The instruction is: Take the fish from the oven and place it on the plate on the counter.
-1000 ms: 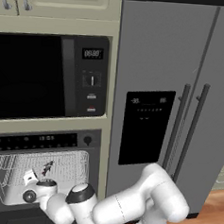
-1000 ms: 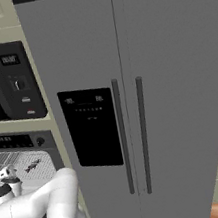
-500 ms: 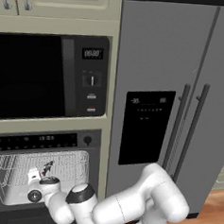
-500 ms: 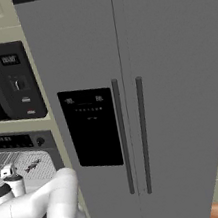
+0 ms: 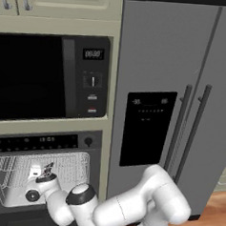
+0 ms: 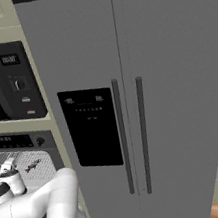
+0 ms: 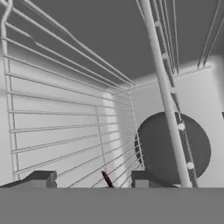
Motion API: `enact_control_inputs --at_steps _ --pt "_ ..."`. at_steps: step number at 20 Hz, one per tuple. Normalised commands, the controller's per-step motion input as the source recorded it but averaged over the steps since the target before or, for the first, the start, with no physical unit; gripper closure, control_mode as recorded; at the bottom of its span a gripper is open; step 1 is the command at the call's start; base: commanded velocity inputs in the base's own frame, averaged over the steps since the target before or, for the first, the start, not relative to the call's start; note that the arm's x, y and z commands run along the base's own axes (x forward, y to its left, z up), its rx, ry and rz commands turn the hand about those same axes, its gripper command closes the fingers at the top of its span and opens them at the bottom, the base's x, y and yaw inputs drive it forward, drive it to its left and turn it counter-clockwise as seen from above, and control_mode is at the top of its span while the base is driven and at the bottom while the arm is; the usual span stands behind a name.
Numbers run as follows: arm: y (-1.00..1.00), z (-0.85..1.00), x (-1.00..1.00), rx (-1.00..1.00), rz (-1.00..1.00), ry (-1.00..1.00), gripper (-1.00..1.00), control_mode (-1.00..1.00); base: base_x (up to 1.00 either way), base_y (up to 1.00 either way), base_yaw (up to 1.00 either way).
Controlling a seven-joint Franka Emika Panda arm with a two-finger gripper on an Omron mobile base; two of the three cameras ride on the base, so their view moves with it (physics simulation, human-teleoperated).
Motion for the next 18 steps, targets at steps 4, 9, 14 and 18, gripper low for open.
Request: enact_control_inputs --at_steps 4,9,14,18 --pt "-0.42 -0.73 -0.47 0.39 -0.09 -0.07 -1.00 -1.00 0.00 0.00 0.00" --pt "-0.39 -0.16 -0.46 0.19 -0.03 0.06 -1.00 -1.00 0.00 0.00 0.00" --pt "-0.32 -0.36 -0.15 0.24 0.00 0.17 -1.00 -1.00 0.00 0.00 0.00" --pt "-0.10 -0.53 -0.07 0.35 0.02 -0.01 -1.00 -1.00 0.00 0.00 0.00"
